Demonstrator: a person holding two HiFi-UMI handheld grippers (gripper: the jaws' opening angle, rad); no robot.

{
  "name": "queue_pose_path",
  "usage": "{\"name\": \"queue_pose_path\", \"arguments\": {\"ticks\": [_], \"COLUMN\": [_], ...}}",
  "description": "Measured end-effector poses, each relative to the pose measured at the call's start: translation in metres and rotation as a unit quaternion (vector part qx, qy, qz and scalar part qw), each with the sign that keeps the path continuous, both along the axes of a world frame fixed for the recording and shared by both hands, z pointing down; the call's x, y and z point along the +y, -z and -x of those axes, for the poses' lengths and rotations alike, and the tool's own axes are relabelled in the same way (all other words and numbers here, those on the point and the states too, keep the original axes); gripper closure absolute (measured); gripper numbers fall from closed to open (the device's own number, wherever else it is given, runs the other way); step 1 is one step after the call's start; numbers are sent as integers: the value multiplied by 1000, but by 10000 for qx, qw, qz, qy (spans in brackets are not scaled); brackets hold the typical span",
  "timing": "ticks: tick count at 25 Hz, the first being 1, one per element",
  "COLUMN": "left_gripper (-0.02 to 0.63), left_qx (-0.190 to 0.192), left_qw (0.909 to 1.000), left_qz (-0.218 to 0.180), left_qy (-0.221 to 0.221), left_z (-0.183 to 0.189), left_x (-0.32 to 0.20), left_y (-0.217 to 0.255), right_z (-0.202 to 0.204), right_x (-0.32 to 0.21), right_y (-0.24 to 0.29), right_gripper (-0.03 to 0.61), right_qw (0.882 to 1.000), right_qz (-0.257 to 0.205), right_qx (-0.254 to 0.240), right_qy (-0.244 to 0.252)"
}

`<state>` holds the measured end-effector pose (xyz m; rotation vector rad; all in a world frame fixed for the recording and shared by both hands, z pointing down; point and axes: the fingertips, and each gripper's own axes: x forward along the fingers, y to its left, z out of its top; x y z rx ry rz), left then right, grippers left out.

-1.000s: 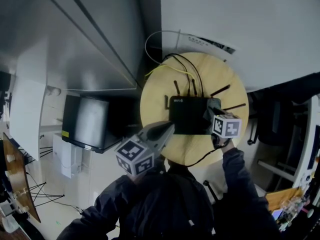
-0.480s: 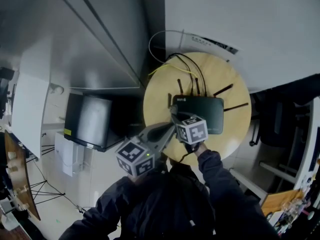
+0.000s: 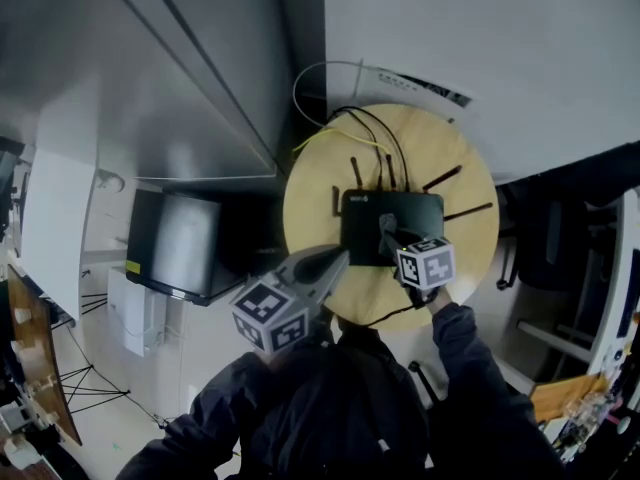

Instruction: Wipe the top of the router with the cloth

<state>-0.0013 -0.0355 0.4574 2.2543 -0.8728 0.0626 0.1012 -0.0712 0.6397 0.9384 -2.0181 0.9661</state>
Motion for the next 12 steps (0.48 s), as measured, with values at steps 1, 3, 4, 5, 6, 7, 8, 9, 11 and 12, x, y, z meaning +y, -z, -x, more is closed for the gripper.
{"name": "queue_pose_path", "arguments": {"ticks": [1,3,4,5,6,7,8,9,11,12], "left_gripper": [620,621,620,620,620,621,620,620,620,621], "left_qx": [0,1,1,-1,-3,-6,-8,-12,-22,-25], "left_qw": [10000,10000,10000,10000,9999,9999,9999,9999,9999,9998], "left_qz": [-5,-14,-17,-20,-23,-26,-29,-31,-36,-38], "left_qy": [-18,-58,-77,-94,-109,-122,-134,-146,-164,-168], "left_z": [-1,-2,-3,-4,-4,-5,-5,-5,-5,-5], "left_x": [0,-1,-2,-2,-2,-2,-2,-2,-3,-3], "left_y": [0,1,1,1,2,2,2,2,2,3], "right_z": [-14,-42,-55,-66,-77,-88,-98,-108,-125,-130], "right_x": [0,-1,-1,-1,0,0,-1,-1,-1,-1], "right_y": [0,1,2,2,3,3,3,3,2,2], "right_gripper": [509,509,509,509,509,509,509,509,509,509], "right_qw": [9999,9995,9992,9988,9985,9980,9973,9966,9953,9947], "right_qz": [-18,-41,-44,-46,-51,-59,-67,-70,-61,-55], "right_qx": [79,253,322,375,426,483,544,600,672,692], "right_qy": [-65,-185,-242,-297,-353,-413,-481,-554,-700,-760]}}
